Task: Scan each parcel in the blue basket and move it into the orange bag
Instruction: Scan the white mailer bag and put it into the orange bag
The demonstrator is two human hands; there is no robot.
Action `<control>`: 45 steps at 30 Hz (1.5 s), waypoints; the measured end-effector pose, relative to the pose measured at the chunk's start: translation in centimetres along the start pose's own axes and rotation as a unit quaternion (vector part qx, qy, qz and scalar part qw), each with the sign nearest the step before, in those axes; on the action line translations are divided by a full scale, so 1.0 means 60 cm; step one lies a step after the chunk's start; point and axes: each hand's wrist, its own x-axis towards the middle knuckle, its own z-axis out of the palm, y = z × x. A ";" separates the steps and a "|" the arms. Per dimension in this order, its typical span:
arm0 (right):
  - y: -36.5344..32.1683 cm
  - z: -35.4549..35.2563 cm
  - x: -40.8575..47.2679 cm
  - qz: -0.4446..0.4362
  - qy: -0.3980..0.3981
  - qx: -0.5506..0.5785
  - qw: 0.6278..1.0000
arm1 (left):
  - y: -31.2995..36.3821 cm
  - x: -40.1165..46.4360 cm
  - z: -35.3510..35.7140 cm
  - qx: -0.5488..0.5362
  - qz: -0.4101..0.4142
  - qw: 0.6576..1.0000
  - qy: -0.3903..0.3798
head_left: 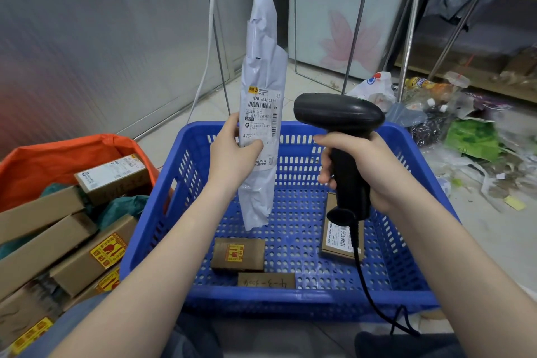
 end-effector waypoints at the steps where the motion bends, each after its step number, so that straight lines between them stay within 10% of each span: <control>1: 0.000 0.000 0.000 -0.001 0.004 0.000 1.000 | 0.001 -0.001 0.001 -0.001 -0.001 1.000 0.000; 19: -0.002 0.125 0.015 -0.031 -0.007 -0.068 0.997 | 0.049 -0.007 -0.191 -0.024 0.003 0.990 0.139; 35: -0.004 0.543 -0.044 -0.081 -0.277 -0.162 0.944 | -0.156 -0.233 -0.631 0.140 -0.202 0.914 0.323; 45: 0.022 0.579 -0.046 -0.065 -0.269 -0.217 0.936 | -0.198 -0.259 -0.638 0.053 -0.202 0.947 0.244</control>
